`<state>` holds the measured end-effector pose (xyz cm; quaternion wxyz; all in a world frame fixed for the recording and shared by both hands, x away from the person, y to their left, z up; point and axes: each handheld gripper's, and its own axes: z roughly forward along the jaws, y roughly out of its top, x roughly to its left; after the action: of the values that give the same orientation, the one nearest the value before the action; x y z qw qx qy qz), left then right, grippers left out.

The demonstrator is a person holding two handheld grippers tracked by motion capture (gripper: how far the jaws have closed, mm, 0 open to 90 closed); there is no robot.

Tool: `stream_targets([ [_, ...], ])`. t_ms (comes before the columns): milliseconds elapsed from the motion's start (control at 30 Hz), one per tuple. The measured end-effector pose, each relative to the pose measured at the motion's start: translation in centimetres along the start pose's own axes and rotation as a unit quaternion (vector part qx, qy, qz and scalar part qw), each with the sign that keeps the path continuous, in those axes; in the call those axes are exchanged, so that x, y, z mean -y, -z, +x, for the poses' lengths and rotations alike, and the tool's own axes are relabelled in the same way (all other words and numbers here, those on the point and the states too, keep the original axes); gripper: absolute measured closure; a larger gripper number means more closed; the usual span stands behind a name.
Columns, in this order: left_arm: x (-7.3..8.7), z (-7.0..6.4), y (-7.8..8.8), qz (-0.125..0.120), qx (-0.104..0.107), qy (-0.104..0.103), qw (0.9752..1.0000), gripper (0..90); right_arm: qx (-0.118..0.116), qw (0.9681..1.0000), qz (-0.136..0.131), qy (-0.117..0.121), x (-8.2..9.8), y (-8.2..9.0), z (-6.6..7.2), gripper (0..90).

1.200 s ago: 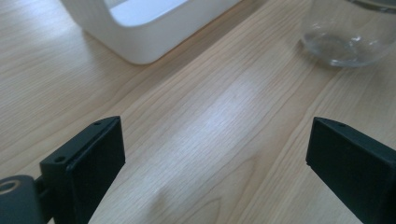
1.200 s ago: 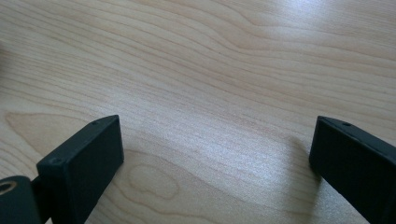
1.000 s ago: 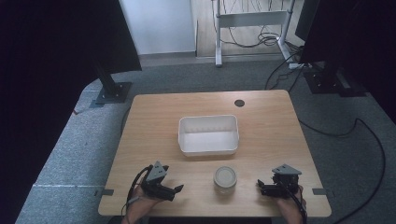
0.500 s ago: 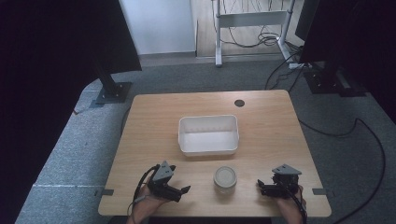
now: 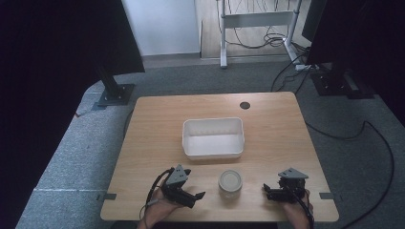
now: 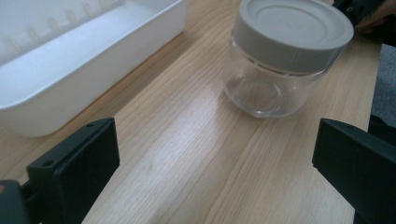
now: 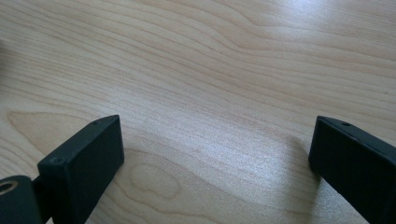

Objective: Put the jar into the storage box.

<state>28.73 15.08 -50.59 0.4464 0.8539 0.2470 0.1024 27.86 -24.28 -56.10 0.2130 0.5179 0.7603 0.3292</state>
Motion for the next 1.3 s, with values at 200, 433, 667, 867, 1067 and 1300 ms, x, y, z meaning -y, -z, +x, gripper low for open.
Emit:
stream_targets([
  [200,-0.5,-0.5,-0.9,-0.004,0.012,-0.006,0.9999,0.3,0.000,1.0000,0.000,0.001,0.0,0.0,0.0,2.8],
  [433,-0.9,-0.9,-1.8,-0.002,0.012,-0.016,0.9998,0.6,0.000,1.0000,0.000,0.001,0.0,0.0,0.0,2.8],
  [667,-1.7,-1.5,-3.0,-0.001,0.019,-0.029,0.9994,1.1,-0.001,1.0000,0.000,0.001,0.0,0.0,0.0,2.8],
  [867,-1.8,-1.9,-3.8,-0.001,0.029,-0.033,0.9990,1.2,-0.001,1.0000,-0.001,0.002,0.0,0.0,0.0,2.9],
  [1067,-2.3,-2.3,-4.4,0.001,0.032,-0.043,0.9985,1.4,-0.001,1.0000,0.000,0.002,0.0,0.0,0.0,2.9],
  [1300,-2.8,-2.9,-5.3,-0.002,0.038,-0.049,0.9981,1.8,-0.002,1.0000,0.000,0.002,0.0,0.0,0.0,2.8],
])
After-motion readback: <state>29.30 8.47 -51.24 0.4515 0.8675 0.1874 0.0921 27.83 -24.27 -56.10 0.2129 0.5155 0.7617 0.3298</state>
